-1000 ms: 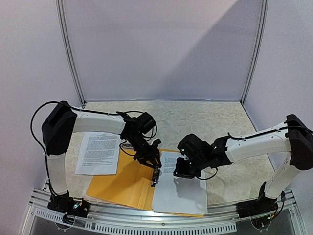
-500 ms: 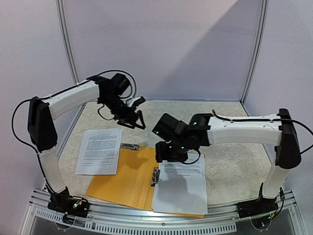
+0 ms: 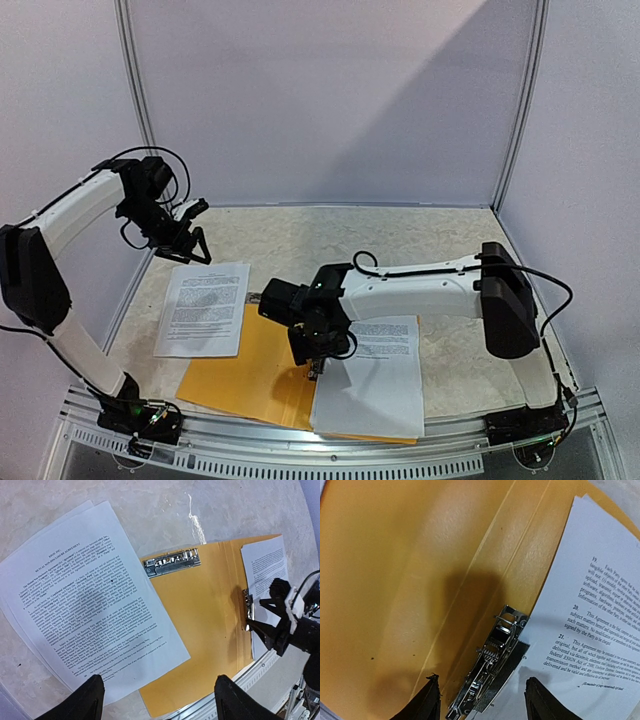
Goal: Put the files into the folder
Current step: Move the folder with some files to the center of the board.
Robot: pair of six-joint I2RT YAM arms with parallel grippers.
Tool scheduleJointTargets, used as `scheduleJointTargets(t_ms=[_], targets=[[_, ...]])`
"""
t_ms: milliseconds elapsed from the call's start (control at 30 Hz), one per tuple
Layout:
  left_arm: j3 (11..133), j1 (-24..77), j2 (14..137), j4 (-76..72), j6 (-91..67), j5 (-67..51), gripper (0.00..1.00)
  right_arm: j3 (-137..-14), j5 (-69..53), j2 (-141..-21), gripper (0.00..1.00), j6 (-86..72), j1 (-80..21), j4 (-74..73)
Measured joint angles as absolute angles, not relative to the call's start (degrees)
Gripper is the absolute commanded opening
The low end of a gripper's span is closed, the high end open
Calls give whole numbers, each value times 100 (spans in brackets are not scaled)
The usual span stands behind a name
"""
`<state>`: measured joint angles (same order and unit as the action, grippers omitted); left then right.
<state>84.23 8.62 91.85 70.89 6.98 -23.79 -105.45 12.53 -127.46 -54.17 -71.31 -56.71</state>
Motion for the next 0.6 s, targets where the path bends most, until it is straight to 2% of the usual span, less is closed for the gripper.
scheduleJointTargets(t_ms=[200, 333, 600], targets=[[8261, 862, 9054, 7061, 840, -2261, 78, -10543, 1076, -13104, 48, -5312, -7194, -5874], [8176, 862, 9054, 7054, 884, -2134, 78, -10490, 982, -13104, 36, -5157, -7140, -5817], [8112, 862, 8982, 6965, 954, -1780, 78, -9317, 760, -12379, 35, -4414, -6383, -5430]])
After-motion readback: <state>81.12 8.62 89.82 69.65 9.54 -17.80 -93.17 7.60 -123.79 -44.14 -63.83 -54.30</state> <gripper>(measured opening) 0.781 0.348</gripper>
